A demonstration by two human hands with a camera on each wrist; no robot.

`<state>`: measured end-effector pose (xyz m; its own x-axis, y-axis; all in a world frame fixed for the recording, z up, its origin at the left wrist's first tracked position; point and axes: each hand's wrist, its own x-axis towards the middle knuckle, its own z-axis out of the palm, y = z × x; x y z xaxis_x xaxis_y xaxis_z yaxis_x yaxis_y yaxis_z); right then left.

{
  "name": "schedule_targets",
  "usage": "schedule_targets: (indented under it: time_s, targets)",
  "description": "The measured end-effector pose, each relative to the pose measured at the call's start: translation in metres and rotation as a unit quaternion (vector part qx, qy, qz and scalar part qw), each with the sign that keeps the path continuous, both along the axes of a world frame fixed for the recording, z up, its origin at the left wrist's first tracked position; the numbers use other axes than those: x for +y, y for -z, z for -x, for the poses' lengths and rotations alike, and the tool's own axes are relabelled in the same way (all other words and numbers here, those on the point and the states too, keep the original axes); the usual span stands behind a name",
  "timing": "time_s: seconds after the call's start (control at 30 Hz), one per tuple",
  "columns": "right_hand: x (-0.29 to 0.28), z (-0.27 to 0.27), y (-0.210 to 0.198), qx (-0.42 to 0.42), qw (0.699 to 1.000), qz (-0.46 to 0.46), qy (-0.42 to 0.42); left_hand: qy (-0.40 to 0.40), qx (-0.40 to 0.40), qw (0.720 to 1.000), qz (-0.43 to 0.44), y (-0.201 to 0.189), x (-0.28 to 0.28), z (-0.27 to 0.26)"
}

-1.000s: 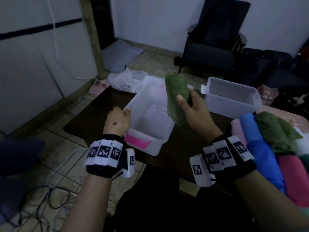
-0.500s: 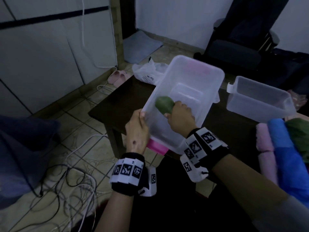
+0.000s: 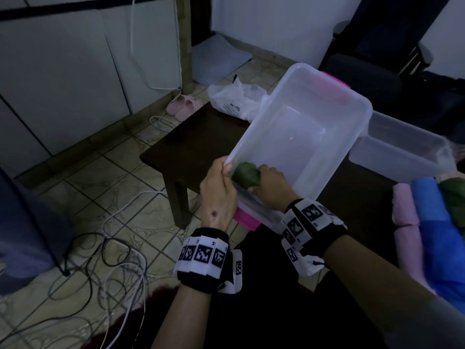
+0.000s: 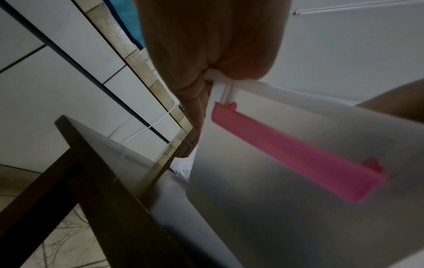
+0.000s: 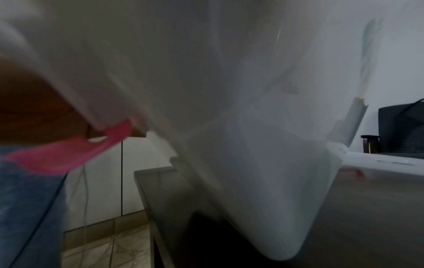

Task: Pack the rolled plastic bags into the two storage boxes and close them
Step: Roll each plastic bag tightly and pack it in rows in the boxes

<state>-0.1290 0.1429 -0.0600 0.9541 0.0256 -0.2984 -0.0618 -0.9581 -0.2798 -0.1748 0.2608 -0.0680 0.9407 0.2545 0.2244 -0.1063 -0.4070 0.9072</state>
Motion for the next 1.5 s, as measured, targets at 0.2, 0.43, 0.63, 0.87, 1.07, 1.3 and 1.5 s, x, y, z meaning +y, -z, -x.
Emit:
schedule_targets:
  time_s: [0.2, 0.43, 0.63, 0.87, 1.07, 1.3, 1.5]
  targets:
    - [0.000, -0.004, -0.004, 0.075, 0.997, -0.022, -0.012, -0.011, -0.006, 1.000, 0.006, 0.002, 0.001, 0.001]
    - [0.002, -0.007, -0.008, 0.144, 0.987, 0.051, -0.039, -0.001, 0.028, 1.000, 0.007, 0.003, 0.001, -0.006]
    - [0.003, -0.004, -0.002, 0.062, 0.997, 0.055, -0.008, -0.004, 0.052, 0.998, 0.019, 0.003, 0.000, -0.010]
    - [-0.006, 0.012, -0.036, -0.265, 0.963, -0.003, -0.056, 0.024, 0.089, 0.996, 0.000, -0.011, 0.001, -0.019]
    - [-0.046, 0.024, -0.040, -0.284, 0.913, -0.118, 0.269, 0.023, 0.157, 0.985, -0.075, -0.032, -0.007, -0.036]
    - [-0.077, 0.021, -0.026, -0.127, 0.855, -0.406, 0.296, 0.003, 0.222, 0.969, -0.111, -0.038, -0.018, -0.063]
    - [-0.080, 0.022, -0.029, -0.103, 0.848, -0.433, 0.289, -0.010, 0.206, 0.970, -0.130, -0.044, -0.022, -0.060]
